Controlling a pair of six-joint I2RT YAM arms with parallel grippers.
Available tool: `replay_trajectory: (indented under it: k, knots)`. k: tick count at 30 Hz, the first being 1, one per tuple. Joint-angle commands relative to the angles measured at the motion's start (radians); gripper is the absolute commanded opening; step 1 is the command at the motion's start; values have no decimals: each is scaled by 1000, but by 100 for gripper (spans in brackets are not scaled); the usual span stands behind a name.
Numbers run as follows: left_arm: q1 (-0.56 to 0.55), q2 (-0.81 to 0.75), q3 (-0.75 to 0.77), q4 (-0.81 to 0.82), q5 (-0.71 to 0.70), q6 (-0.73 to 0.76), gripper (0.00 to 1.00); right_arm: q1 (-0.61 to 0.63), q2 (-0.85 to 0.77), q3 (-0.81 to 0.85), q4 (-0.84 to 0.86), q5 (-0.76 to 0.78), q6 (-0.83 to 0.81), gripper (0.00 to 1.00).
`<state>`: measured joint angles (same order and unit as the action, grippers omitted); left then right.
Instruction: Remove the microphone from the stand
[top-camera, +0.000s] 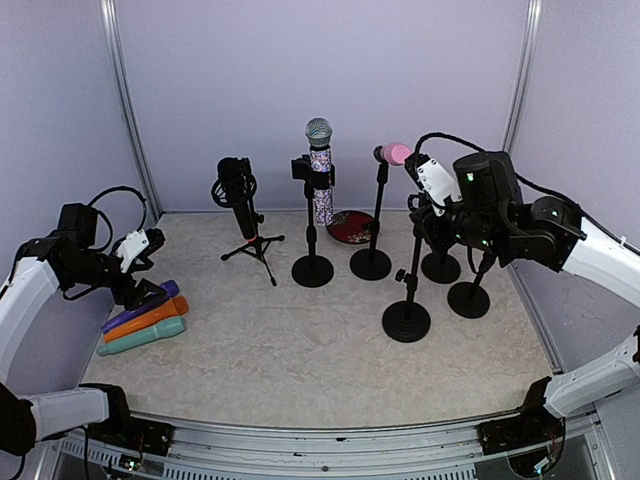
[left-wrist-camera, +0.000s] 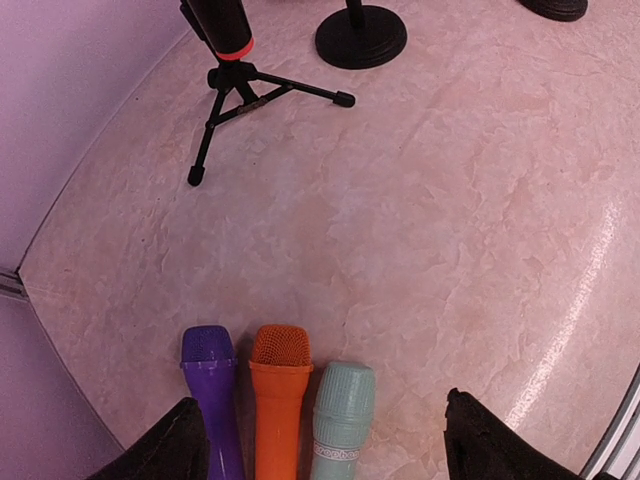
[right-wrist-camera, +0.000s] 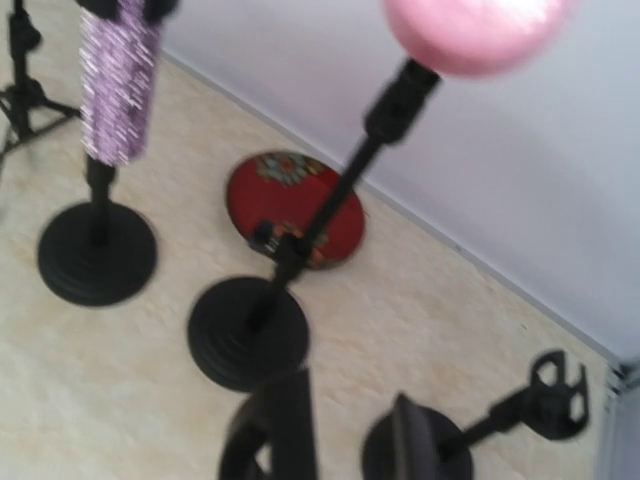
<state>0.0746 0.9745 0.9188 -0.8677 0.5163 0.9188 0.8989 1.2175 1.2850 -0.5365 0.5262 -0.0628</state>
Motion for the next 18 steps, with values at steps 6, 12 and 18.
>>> replay_trajectory:
  k: [6,12,18]
  knots:
    - [-15,-12,-1,24,-6,-18,79,-74,-50,-6,61,72,-56,0]
    - [-17,-13,-1,23,-8,-17,79,-139,-60,-50,96,58,-68,0]
    - [-18,-14,-6,24,-4,-15,79,-226,-70,-121,158,30,-87,0]
